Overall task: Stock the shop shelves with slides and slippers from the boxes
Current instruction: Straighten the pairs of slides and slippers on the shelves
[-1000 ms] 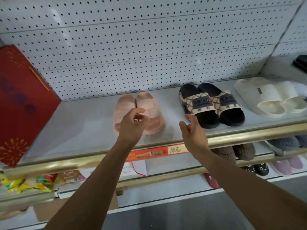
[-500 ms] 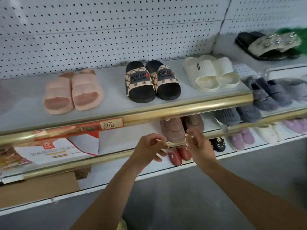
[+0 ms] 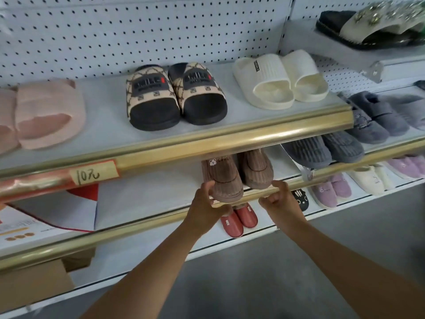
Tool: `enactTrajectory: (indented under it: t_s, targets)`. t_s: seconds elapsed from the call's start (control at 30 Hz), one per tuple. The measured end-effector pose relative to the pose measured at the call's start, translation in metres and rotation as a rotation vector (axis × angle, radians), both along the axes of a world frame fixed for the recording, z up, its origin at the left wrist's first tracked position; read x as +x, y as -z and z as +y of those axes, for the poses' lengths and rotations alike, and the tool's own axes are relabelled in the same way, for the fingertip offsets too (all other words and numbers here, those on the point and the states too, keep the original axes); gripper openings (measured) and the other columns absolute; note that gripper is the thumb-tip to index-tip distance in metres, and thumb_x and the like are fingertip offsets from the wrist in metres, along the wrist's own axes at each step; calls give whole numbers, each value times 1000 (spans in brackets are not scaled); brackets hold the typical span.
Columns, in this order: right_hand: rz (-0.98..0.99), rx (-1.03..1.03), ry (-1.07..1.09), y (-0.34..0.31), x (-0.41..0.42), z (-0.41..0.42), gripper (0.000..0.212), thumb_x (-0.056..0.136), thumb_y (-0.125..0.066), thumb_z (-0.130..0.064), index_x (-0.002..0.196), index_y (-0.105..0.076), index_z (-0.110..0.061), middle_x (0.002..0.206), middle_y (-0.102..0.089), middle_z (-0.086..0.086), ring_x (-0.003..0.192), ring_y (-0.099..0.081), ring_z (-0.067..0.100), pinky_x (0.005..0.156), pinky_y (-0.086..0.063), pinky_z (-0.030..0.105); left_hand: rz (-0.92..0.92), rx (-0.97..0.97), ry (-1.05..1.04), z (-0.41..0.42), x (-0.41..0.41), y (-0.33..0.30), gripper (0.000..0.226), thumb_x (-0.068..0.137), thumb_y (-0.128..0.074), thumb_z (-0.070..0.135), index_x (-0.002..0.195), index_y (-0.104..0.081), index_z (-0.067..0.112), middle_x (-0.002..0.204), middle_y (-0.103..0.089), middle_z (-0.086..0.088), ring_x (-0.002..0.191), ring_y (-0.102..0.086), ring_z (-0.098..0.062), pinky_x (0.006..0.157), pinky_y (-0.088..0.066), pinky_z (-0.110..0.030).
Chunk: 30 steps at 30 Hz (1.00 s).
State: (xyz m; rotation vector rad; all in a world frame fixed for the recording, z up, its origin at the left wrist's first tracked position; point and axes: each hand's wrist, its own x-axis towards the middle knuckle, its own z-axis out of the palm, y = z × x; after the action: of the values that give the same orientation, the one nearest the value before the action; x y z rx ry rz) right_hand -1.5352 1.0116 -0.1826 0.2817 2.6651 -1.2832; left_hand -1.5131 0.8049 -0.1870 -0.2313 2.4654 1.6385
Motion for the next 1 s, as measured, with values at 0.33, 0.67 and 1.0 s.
enactTrajectory:
  t_s: [0.33, 0.67, 1.0]
  targets:
    - [143, 136, -132, 69, -118, 3, 110, 65, -75, -50, 148, -10, -20, 141, -28, 11, 129, -32, 38, 106, -34, 48, 174, -373, -130, 47, -56, 86, 129, 60, -85, 41, 148, 8, 50, 157, 2, 4, 146, -4, -20, 118, -23, -42]
    - [168, 224, -247, 106, -156, 26, 123, 63, -77, -47, 151, 8, -30, 144, -25, 10, 127, -33, 40, 102, -37, 49, 239, -305, -306, 45, -86, 126, 142, 35, -79, 64, 152, 0, 46, 149, -16, 6, 138, -32, -27, 113, -35, -42]
    - [126, 123, -319, 105, -170, 47, 105, 50, -58, -54, 147, -19, -41, 126, -31, 2, 122, -31, 34, 97, -34, 37, 248, -254, -365, 40, -104, 136, 140, 31, -80, 56, 151, -10, 45, 152, -18, 6, 139, -33, -26, 112, -38, -45]
